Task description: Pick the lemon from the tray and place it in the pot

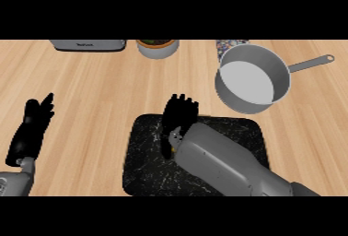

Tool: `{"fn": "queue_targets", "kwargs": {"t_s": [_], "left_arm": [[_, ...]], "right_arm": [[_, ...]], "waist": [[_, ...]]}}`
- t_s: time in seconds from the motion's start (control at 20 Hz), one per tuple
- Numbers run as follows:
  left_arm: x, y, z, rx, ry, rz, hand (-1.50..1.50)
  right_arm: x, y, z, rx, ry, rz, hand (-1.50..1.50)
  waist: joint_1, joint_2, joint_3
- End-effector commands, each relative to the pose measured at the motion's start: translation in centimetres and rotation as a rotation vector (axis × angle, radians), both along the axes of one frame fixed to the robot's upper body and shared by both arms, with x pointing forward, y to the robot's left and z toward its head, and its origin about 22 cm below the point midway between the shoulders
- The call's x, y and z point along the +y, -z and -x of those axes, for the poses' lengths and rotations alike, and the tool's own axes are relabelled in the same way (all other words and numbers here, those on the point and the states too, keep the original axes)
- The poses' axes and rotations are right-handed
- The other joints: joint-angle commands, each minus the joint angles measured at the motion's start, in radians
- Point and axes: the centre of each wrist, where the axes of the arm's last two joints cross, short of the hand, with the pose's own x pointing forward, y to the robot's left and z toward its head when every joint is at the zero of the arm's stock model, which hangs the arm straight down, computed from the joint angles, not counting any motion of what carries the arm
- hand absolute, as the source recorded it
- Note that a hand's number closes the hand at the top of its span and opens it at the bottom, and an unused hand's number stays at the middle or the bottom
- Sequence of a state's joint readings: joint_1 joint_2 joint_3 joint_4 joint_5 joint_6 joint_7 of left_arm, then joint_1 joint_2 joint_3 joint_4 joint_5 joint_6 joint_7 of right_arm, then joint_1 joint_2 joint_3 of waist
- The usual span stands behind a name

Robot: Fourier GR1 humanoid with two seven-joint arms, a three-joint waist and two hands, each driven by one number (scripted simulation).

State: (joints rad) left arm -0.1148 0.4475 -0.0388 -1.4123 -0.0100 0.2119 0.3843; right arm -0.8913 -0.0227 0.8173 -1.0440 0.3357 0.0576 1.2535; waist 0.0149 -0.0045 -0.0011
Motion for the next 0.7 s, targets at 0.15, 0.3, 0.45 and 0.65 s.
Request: {"fn": "queue_targets", "kwargs": {"t_s": [0.15,0.3,0.45,0.65], "left_arm": [[-1.5,0.8,0.7,-0.006,0.001,0.011,0.0],[0.4,0.4,0.1,-0.006,-0.009,0.006,0.0],[-0.8,-0.1,0.1,-0.006,-0.007,0.025,0.0],[0.3,-0.9,-0.1,0.014,-0.009,-0.016,0.0]], "right_arm": [[0.7,-0.1,-0.6,0.073,0.186,0.103,-1.5],[0.6,0.5,0.2,0.092,0.195,0.089,-1.5],[-0.1,2.2,0.1,0.104,0.215,0.072,-1.5],[-0.2,3.3,0.6,0.103,0.208,0.063,-1.5]], "waist": [[0.004,0.003,0.0],[-0.007,0.002,0.0],[0.0,0.003,0.001],[-0.002,0.003,0.001]]}}
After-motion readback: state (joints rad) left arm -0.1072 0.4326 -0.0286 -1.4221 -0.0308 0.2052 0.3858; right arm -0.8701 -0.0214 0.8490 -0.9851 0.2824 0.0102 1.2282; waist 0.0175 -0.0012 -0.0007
